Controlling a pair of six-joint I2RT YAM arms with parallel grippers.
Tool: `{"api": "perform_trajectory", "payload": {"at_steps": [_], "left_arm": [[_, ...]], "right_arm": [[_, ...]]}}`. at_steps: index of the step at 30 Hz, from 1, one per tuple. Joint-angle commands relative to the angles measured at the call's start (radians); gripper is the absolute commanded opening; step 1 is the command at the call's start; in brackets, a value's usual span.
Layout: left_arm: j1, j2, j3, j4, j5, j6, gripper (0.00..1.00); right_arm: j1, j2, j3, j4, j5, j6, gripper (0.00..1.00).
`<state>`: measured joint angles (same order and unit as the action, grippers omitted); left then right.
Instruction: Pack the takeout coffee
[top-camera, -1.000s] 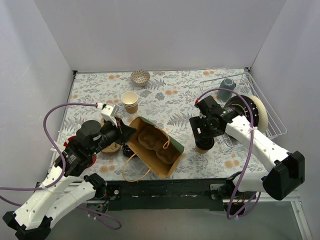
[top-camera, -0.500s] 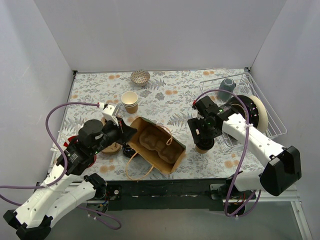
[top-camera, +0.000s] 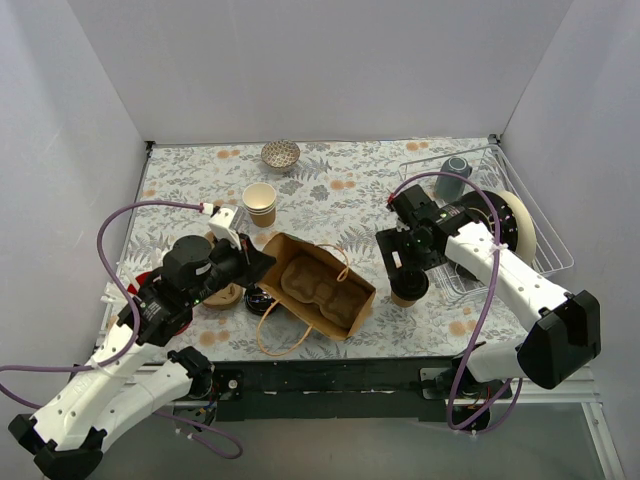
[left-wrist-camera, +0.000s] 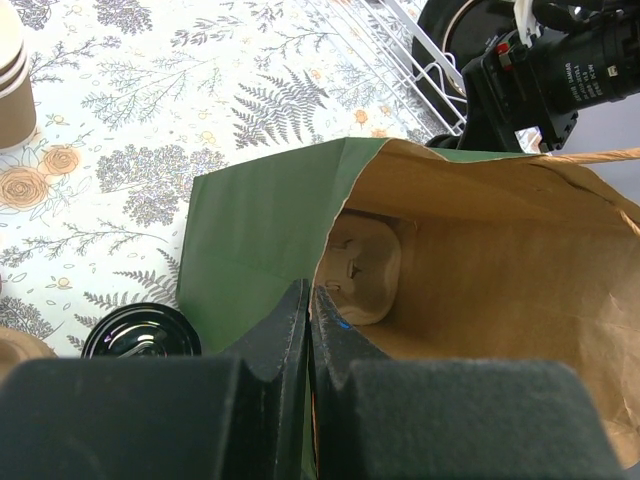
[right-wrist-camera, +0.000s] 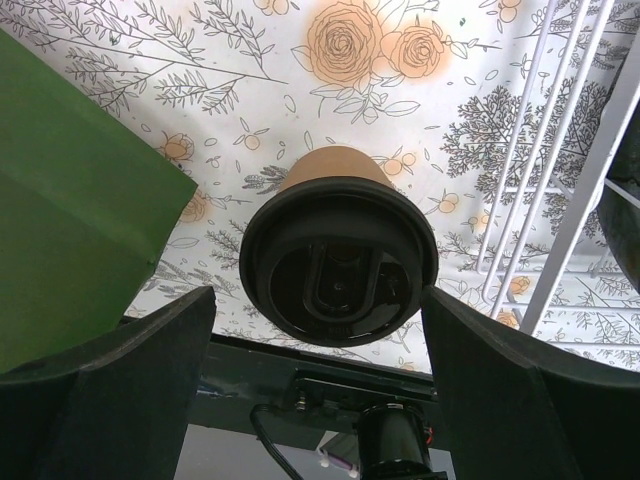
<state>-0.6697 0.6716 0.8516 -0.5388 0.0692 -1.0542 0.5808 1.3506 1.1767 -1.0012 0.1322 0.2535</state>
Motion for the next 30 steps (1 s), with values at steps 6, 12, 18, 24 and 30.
{"api": "perform_trajectory", "payload": {"at_steps": [6, 12, 18, 24, 30], "left_arm": [[-0.002, 0.02, 0.056, 0.02, -0.009, 0.026, 0.0], [-0.004, 0.032, 0.064, 0.017, -0.009, 0.026, 0.0], [-0.004, 0.04, 0.073, 0.013, -0.012, 0.03, 0.0], [-0.004, 0.039, 0.075, 0.007, -0.019, 0.033, 0.0], [-0.004, 0.051, 0.078, 0.01, -0.025, 0.023, 0.0]], "right_arm": [[-0.038, -0.005, -0.032, -0.001, -0.045, -0.026, 0.93], [-0.045, -0.007, -0.078, 0.024, -0.069, -0.034, 0.93], [-0.061, -0.013, -0.12, 0.053, -0.059, -0.023, 0.91], [-0.067, -0.007, -0.115, 0.062, -0.048, -0.02, 0.86], [-0.072, 0.005, -0.123, 0.064, -0.034, -0.019, 0.76]]}}
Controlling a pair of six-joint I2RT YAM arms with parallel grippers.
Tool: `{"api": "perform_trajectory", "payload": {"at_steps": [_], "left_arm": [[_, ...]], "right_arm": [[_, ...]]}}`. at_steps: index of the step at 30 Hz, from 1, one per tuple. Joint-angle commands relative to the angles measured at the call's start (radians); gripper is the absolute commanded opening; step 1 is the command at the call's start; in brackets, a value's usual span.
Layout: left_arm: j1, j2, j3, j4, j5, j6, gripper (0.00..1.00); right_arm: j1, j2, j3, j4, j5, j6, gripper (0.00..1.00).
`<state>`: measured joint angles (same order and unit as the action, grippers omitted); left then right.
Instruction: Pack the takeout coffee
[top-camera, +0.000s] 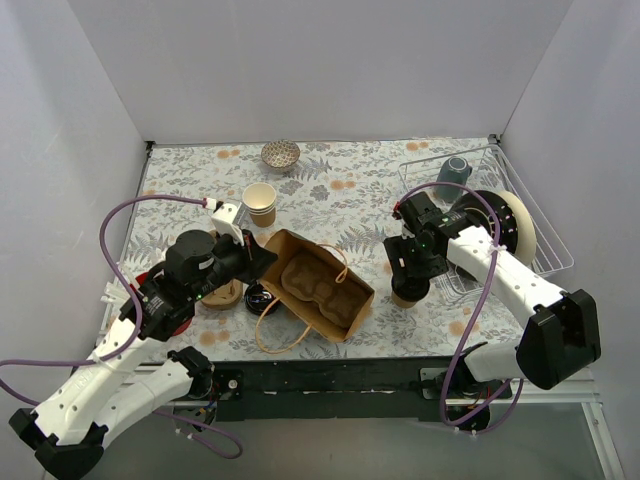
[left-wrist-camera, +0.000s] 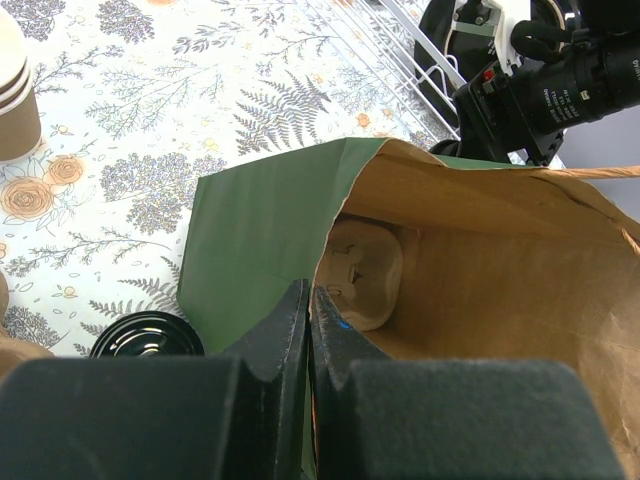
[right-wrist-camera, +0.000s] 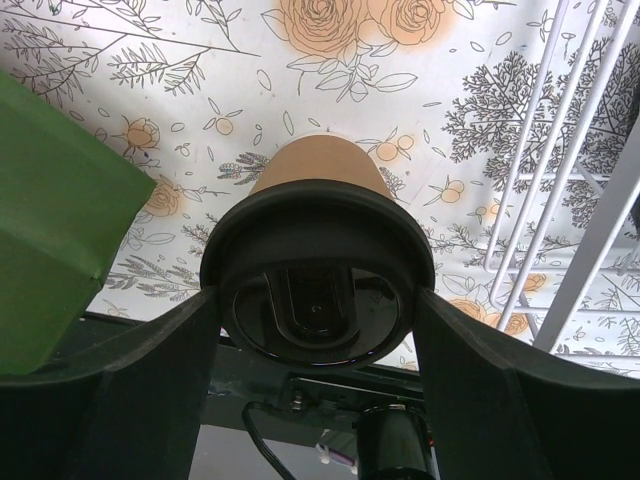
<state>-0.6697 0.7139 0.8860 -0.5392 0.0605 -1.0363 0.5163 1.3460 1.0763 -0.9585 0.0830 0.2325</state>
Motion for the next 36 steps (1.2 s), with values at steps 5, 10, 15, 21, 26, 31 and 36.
{"api": "perform_trajectory", "payload": {"at_steps": [5, 10, 15, 21, 26, 31, 36], "left_arm": [[-0.004, 0.041, 0.063, 0.013, -0.039, -0.025, 0.0], [-0.002, 0.113, 0.12, 0.03, -0.086, -0.065, 0.0], [-0.002, 0.189, 0.151, 0.108, -0.151, -0.079, 0.0], [-0.004, 0.263, 0.171, 0.199, -0.232, -0.113, 0.0], [-0.004, 0.32, 0.201, 0.177, -0.31, -0.179, 0.0], [-0.004, 0.421, 0.238, 0.202, -0.263, -0.217, 0.0], [-0.007, 0.443, 0.208, 0.176, -0.289, -0.272, 0.0]], "right_arm": [[-0.006, 0.013, -0.021, 0.011, 0.03, 0.001, 0.68], [-0.007, -0.011, 0.042, -0.02, 0.054, -0.012, 0.61], [-0.006, -0.031, 0.171, -0.072, 0.067, -0.058, 0.52], [-0.006, -0.035, 0.36, -0.164, 0.072, -0.096, 0.44], [-0.006, -0.013, 0.563, -0.248, 0.077, -0.154, 0.42], [-0.007, 0.013, 0.817, -0.313, 0.13, -0.217, 0.4], [-0.006, 0.004, 0.952, -0.316, 0.063, -0.202, 0.39]]}}
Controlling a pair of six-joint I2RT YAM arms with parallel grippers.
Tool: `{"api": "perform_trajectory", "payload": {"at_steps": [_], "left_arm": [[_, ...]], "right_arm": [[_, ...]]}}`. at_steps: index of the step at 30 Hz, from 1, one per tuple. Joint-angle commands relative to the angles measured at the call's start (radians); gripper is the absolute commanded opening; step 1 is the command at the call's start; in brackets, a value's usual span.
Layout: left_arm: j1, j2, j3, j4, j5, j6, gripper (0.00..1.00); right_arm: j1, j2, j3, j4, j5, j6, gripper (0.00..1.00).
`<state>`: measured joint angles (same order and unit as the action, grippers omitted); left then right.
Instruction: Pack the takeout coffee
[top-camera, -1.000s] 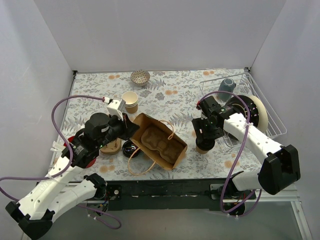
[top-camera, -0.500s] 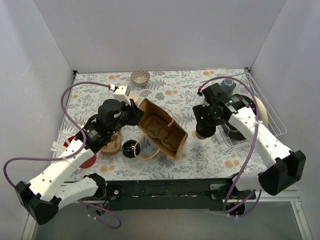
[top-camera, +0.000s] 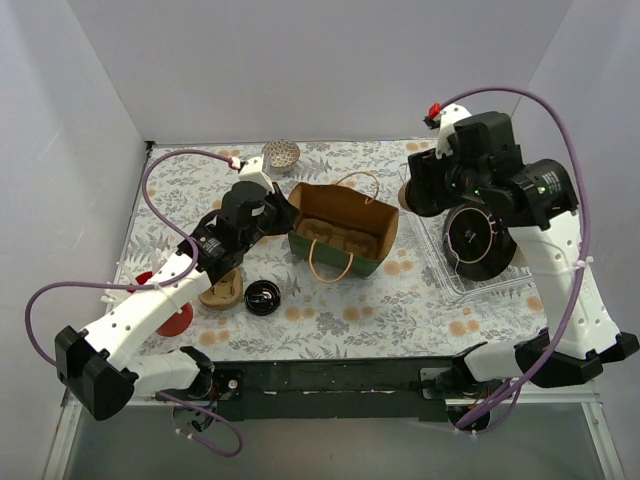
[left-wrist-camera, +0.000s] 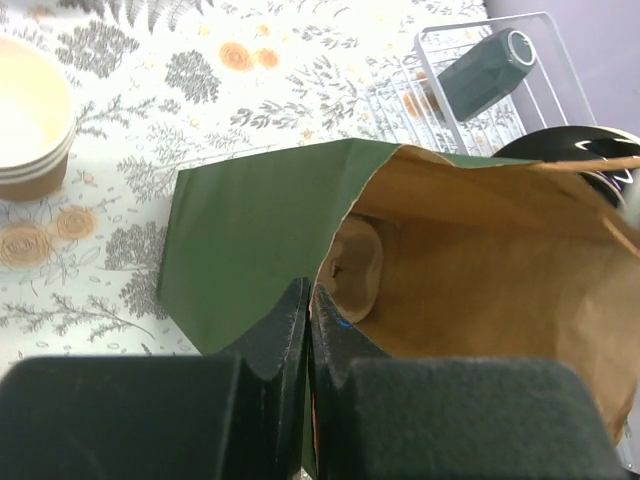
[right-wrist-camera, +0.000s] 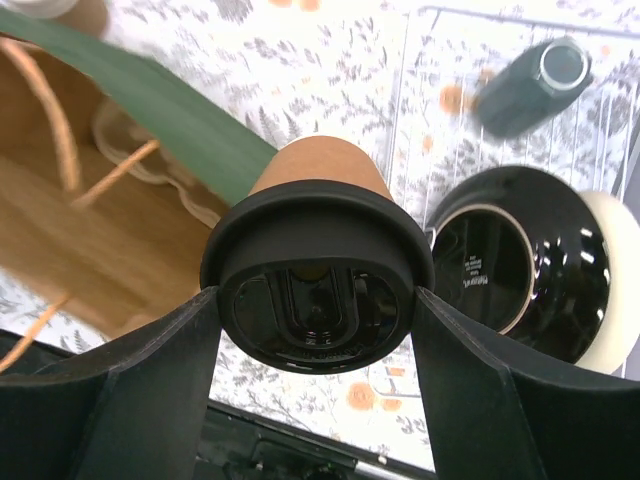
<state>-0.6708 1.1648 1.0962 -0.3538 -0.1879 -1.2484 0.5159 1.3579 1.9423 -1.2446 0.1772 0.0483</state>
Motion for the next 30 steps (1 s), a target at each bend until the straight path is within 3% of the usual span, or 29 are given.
{"api": "perform_trajectory", "payload": {"at_steps": [1, 11, 18, 25, 30], "left_arm": [[-0.004, 0.008, 0.014, -0.036, -0.054, -0.074, 0.0], [-0.006, -0.014, -0.004, -0.093, -0.004, -0.068, 0.0], [-0.006, -0.068, -0.076, -0.014, 0.065, 0.007, 0.0], [-0.006, -0.184, -0.214, 0.234, 0.058, 0.118, 0.0], [-0.006, -0.157, -0.18, 0.226, 0.083, 0.132, 0.0]], "right_arm": [[-0.007, -0.02, 0.08, -0.009, -0.051, -0.018, 0.39], [-0.007, -0.318, -0.255, 0.472, -0.39, -0.038, 0.37], [0.001, -0.321, -0.352, 0.553, -0.539, -0.076, 0.37], [0.117, -0.247, -0.31, 0.468, -0.412, -0.188, 0.37], [0.323, -0.224, -0.313, 0.415, -0.2, -0.2, 0.36]]}}
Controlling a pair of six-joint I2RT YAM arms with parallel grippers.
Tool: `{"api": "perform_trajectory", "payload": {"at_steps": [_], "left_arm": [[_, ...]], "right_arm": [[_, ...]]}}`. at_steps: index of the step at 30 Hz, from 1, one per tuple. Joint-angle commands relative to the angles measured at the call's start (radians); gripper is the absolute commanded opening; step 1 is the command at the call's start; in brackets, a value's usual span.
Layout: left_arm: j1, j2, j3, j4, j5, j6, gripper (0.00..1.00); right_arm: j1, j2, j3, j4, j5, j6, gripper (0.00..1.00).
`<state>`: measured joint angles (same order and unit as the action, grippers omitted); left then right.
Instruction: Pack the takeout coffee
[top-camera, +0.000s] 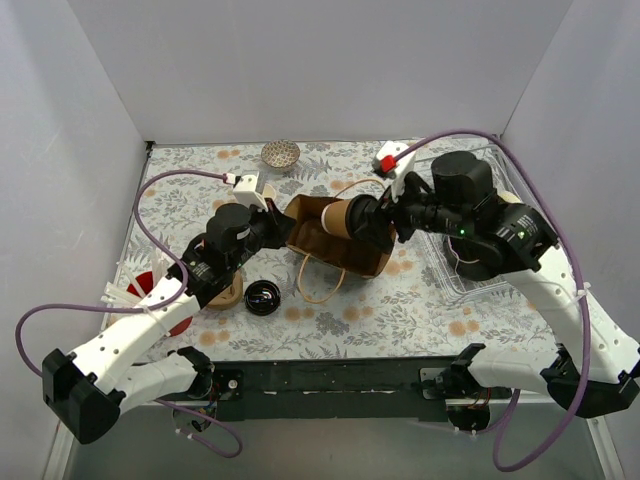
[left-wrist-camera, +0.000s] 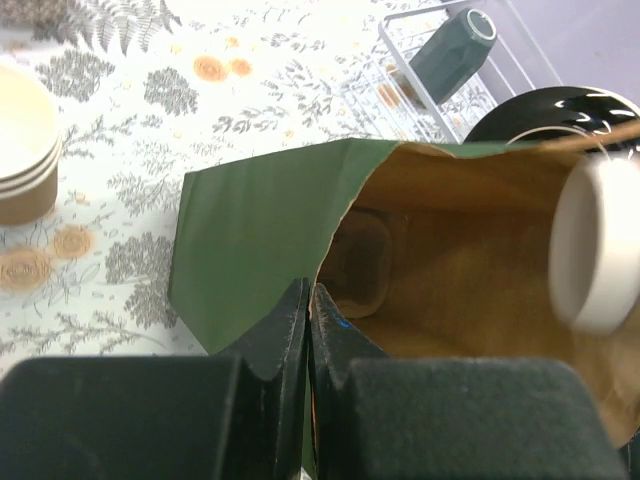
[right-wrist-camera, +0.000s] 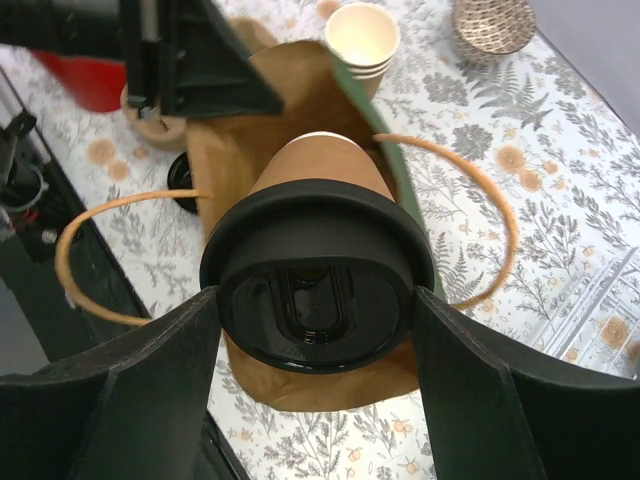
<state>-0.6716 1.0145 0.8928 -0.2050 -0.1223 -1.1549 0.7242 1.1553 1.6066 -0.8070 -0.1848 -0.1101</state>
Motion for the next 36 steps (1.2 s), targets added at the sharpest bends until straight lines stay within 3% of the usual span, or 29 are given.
{"api": "perform_trajectory", "payload": {"at_steps": [1, 11, 17, 29, 36], "left_arm": [[-0.005, -0.017, 0.02, 0.088, 0.026, 0.035, 0.0], [-0.005, -0.079, -0.026, 0.157, 0.088, 0.061, 0.0], [-0.008, -0.079, -0.046, 0.127, 0.165, 0.021, 0.0], [-0.011, -0.077, -0.052, 0.064, 0.151, -0.003, 0.0], [-0.011, -0.084, -0.034, 0.039, 0.09, -0.014, 0.0]], "right_arm": [[0.154, -0.017, 0.023, -0.041, 0.179, -0.042, 0.36], [0.4, 0.01, -0.031, -0.153, 0.583, -0.076, 0.33], [0.488, 0.015, -0.095, -0.129, 0.7, -0.1, 0.33], [0.529, 0.017, -0.191, 0.012, 0.725, -0.195, 0.33], [0.54, 0.086, -0.106, -0.017, 0.68, -0.234, 0.32]]}}
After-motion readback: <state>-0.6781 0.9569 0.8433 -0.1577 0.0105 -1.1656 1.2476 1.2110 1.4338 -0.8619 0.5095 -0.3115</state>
